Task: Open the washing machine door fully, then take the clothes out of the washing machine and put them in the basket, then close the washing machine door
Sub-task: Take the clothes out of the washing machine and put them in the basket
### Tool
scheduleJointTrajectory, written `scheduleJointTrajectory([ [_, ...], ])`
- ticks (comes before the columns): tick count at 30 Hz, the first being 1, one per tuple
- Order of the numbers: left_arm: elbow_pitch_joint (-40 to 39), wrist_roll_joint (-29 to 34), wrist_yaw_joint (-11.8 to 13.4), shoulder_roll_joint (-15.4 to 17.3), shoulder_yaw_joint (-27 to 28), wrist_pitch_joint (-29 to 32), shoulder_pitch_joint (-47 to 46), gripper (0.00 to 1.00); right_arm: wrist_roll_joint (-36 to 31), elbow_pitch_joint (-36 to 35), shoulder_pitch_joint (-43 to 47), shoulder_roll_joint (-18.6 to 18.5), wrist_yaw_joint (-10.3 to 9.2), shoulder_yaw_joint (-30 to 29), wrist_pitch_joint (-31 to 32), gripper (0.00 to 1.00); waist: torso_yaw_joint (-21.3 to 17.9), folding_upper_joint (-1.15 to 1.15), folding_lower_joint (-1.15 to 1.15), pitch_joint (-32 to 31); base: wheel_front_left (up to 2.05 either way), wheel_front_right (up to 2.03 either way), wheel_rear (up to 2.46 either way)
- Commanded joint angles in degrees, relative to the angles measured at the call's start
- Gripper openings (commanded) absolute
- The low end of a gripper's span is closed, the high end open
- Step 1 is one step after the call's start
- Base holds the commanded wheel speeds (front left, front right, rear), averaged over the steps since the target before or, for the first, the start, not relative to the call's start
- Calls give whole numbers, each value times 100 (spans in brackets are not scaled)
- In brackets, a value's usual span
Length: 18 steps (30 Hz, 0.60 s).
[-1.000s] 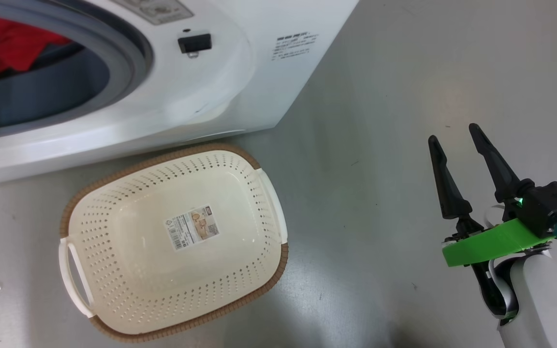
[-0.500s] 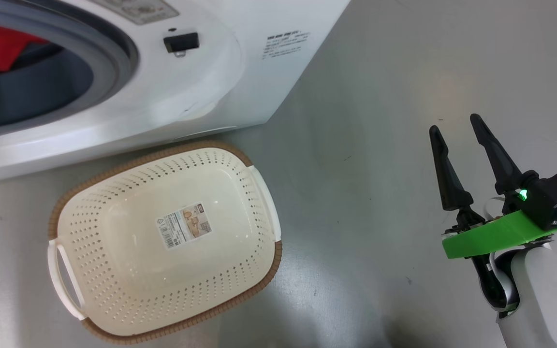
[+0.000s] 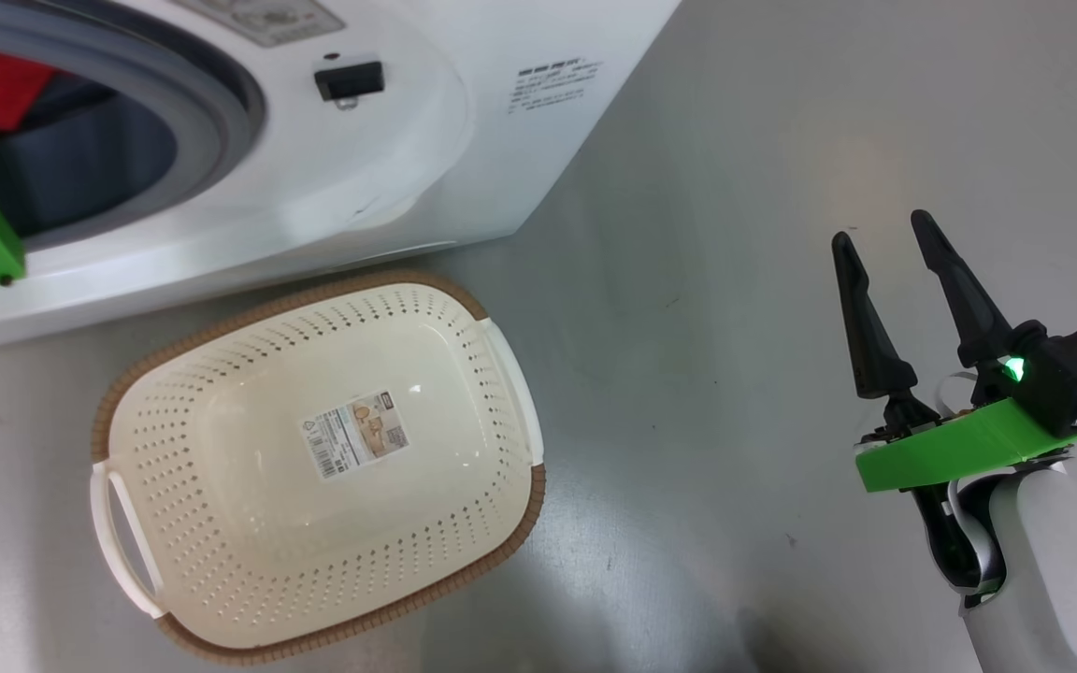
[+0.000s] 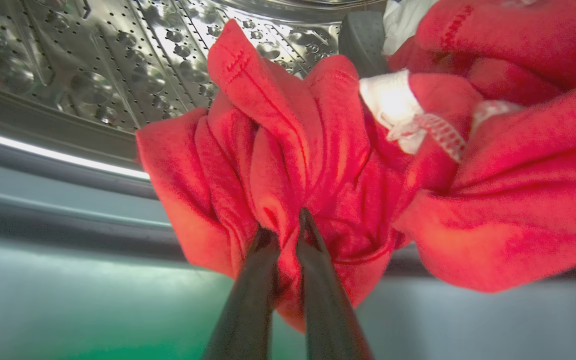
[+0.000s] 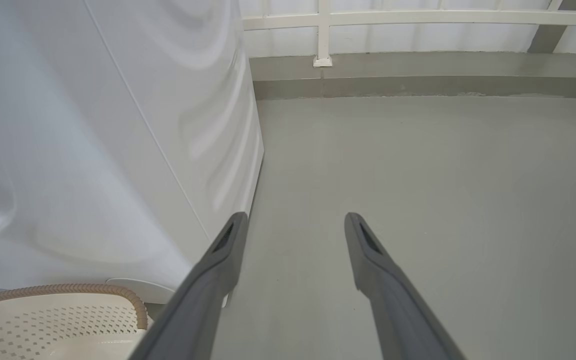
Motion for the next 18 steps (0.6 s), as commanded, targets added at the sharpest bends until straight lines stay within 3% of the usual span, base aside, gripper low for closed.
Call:
scheduleJointTrajectory([
  [1,-116,-129,-88,107,156,-223,223,0,16,-116,45,-28,19,87,-37,100,21,0,0,-22,0,0,0],
  [18,575,-830,-1036,-404,572,-3701,609,0,-21,-167,257,-127,19,-44,-37,100,292,0,0,-390,0,0,0],
])
